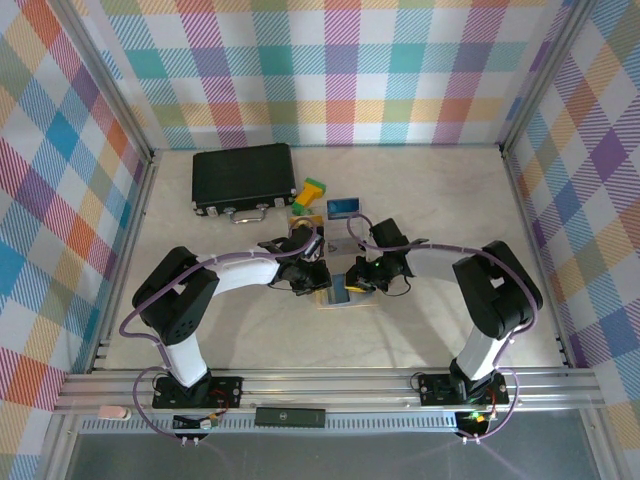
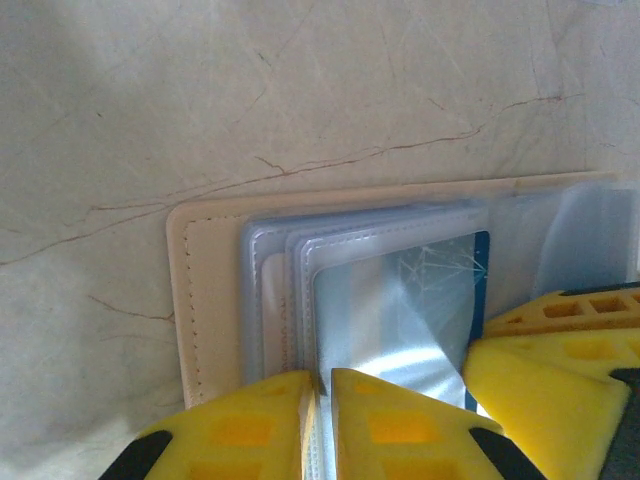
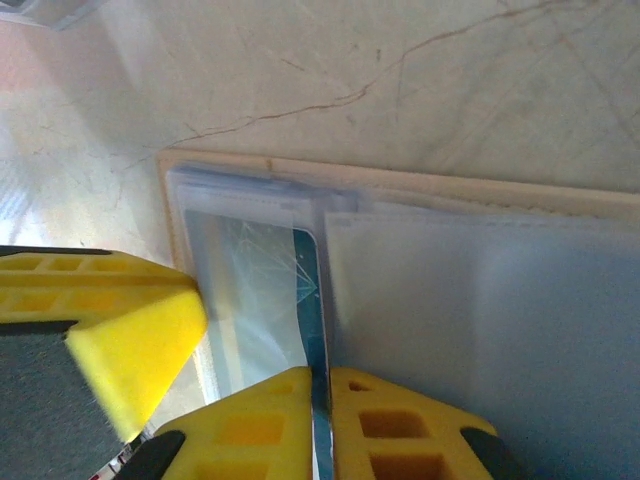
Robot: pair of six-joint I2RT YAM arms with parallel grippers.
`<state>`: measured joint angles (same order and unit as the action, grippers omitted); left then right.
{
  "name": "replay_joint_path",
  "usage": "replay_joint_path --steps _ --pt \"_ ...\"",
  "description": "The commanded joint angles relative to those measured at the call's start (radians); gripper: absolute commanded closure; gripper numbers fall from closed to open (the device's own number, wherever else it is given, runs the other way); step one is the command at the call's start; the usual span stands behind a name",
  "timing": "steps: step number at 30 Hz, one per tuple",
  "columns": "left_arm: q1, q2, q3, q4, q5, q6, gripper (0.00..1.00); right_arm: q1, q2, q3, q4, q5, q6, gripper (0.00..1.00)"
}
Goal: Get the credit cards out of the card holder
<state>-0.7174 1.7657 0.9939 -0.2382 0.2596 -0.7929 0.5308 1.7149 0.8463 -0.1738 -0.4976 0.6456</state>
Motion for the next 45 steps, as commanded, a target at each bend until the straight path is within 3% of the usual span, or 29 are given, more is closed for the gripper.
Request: replay_joint_path --steps 1,13,23,39,45 --pt "0.011 0.029 -0.008 -0.089 -0.036 0.006 0.85 0.001 -0.026 -0.015 0.021 -0.005 -0.018 0.88" --pt "0.012 0.027 -0.007 -0.093 -0.042 0.009 0.86 0.001 -0.037 -0.022 0.004 0.037 -0.025 0.92" --pt "0.018 0.002 0.001 -0.111 -0.053 0.017 0.81 -0.011 -0.071 -0.054 -0.001 0.101 -0.011 0.93" --pt "0.006 -0.051 0.069 -0.011 0.1 0.068 0.8 -0.011 -0.024 -0.025 -0.008 0.062 -0.013 0.92" --pt "-0.002 0.024 0.085 -0.031 0.07 0.055 0.82 -0.011 -0.016 -0.02 -0.017 0.072 -0.015 0.94"
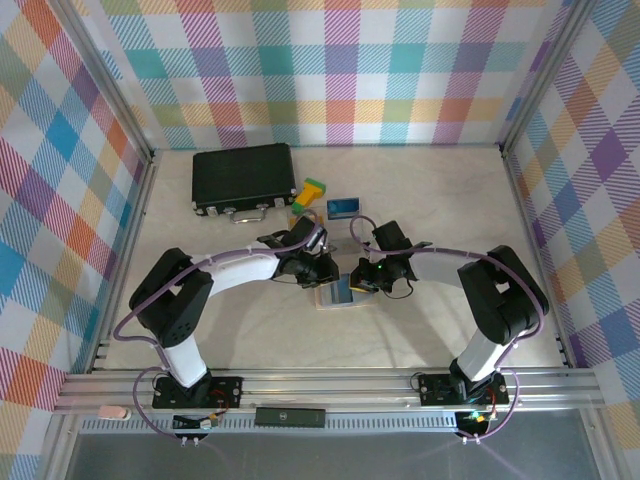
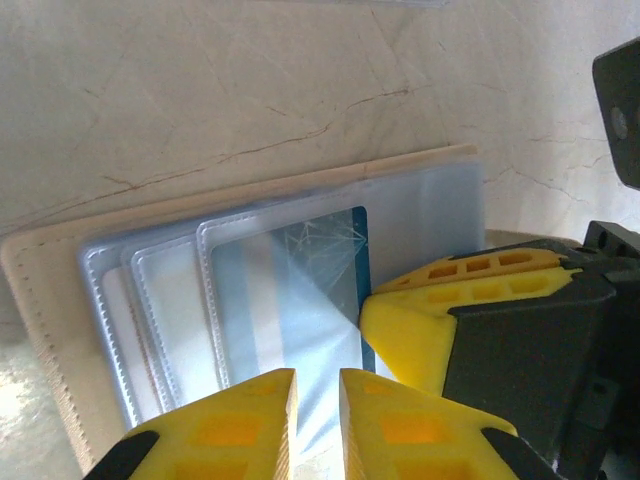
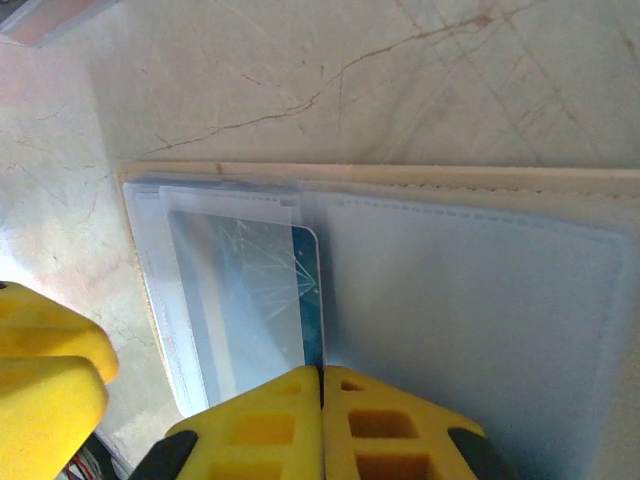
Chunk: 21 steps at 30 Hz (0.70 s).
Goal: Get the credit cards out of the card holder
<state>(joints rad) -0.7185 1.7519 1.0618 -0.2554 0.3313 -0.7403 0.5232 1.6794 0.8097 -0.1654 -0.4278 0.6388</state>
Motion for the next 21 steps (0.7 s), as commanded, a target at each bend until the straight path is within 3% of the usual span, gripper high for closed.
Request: replay_joint_path --steps 1,9,21 --pt "-0.002 0.046 0.019 -0.042 -0.021 0.002 0.83 -0.003 0.019 0.016 -0.028 0.006 -0.008 0.94" --pt "0.004 0.066 -0.021 -0.09 -0.096 -0.015 0.83 -0.009 -0.01 -0.006 -0.017 0.037 -0.007 0.96" --pt "0.007 0.078 -0.021 -0.1 -0.096 -0.011 0.87 -0.013 -0.025 -0.026 0.002 0.018 -0.016 0.96"
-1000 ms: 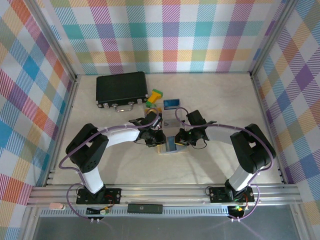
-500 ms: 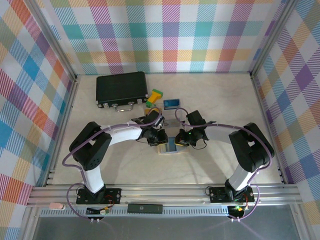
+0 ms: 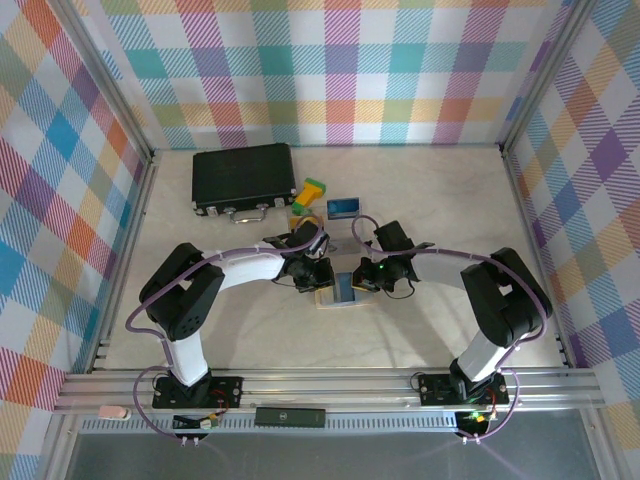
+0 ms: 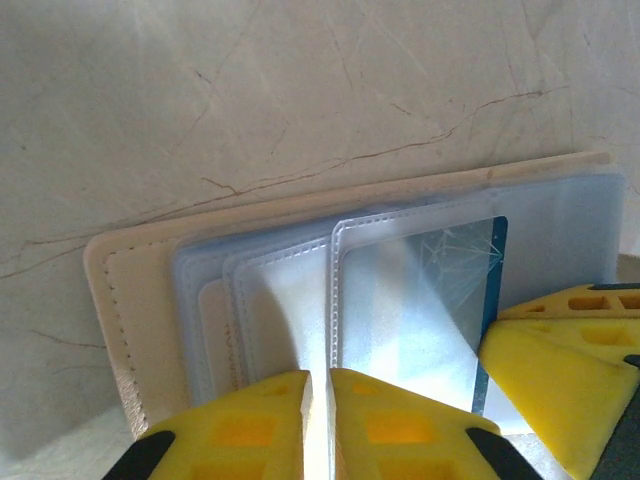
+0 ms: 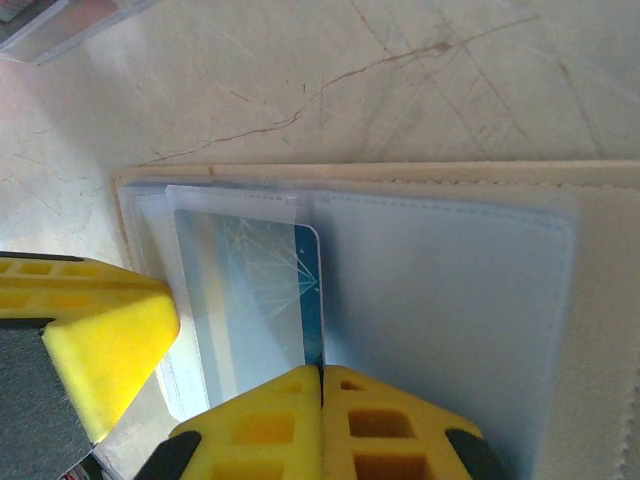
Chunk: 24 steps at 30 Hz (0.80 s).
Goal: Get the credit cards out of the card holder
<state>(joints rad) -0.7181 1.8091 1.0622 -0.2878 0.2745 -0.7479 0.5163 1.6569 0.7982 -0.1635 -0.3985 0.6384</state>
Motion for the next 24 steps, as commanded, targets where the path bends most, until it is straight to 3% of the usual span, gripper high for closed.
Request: replay_joint_path --steps 1,17,24 --pt "0.007 0.022 -0.021 -0.071 -0.038 -0.003 0.88 -0.006 0.001 -0.012 0.001 -0.023 -0.018 0.96" --pt "0.0 -0.013 0.025 -0.01 0.055 0.036 0.89 -0.005 0.05 0.011 0.007 -0.08 -0.034 0.96" --pt "0.0 0.038 0.013 -0.077 -0.013 0.027 0.92 -0.007 0.031 -0.004 0.021 -0.074 -0.033 0.9"
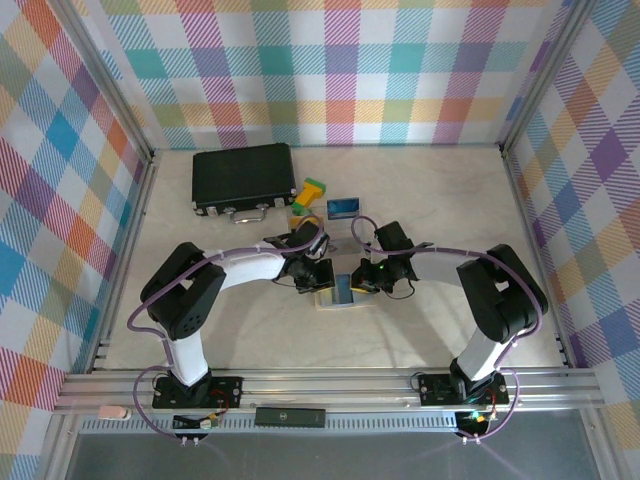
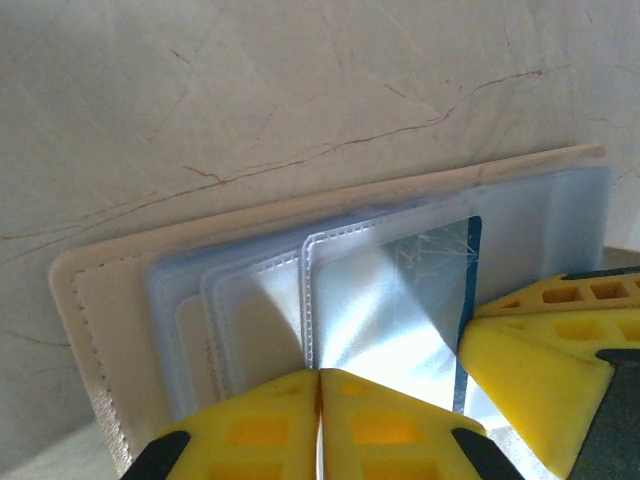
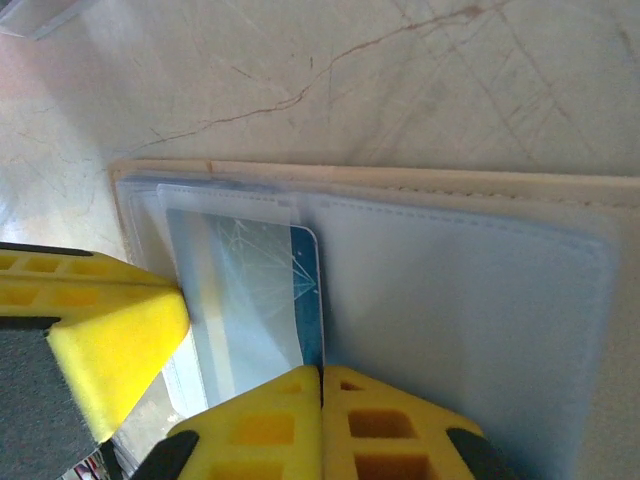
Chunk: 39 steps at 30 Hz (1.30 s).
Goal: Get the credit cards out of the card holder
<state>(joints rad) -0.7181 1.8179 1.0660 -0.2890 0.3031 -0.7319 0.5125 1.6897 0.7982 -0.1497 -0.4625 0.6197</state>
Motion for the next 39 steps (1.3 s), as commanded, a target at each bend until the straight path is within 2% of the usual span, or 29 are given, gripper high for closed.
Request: replay_joint_path --steps 1,3,11,17,22,25,31,39 --pt "0.001 0.029 0.001 -0.078 -0.052 0.009 0.92 -0.003 -0.009 -0.013 0.018 -0.011 -0.013 0.88" --pt "0.002 0.027 -0.009 -0.081 -0.059 0.01 0.92 -0.003 -0.019 -0.019 0.024 -0.014 -0.017 0.88" --pt "0.003 0.026 -0.012 -0.094 -0.082 0.012 0.93 -0.003 -0.029 -0.022 0.019 0.001 -0.028 0.96" --pt "0.014 0.008 -0.027 -0.099 -0.093 0.008 0.92 -0.011 -0.078 -0.037 -0.007 0.069 -0.038 0.97" --pt "0.017 0.007 -0.026 -0.083 -0.076 0.011 0.91 -0.016 -0.092 -0.051 -0.002 0.075 -0.041 0.96" --pt "0.017 0.014 -0.019 -0.069 -0.053 0.011 0.91 -0.017 -0.071 -0.04 0.008 0.022 -0.044 0.93" --pt "0.017 0.027 -0.012 -0.081 -0.057 0.011 0.91 -0.017 -0.024 -0.016 0.006 -0.017 -0.034 0.72" --pt "0.017 0.031 -0.016 -0.082 -0.061 0.006 0.91 -0.017 0.006 -0.005 0.017 -0.058 -0.044 0.7"
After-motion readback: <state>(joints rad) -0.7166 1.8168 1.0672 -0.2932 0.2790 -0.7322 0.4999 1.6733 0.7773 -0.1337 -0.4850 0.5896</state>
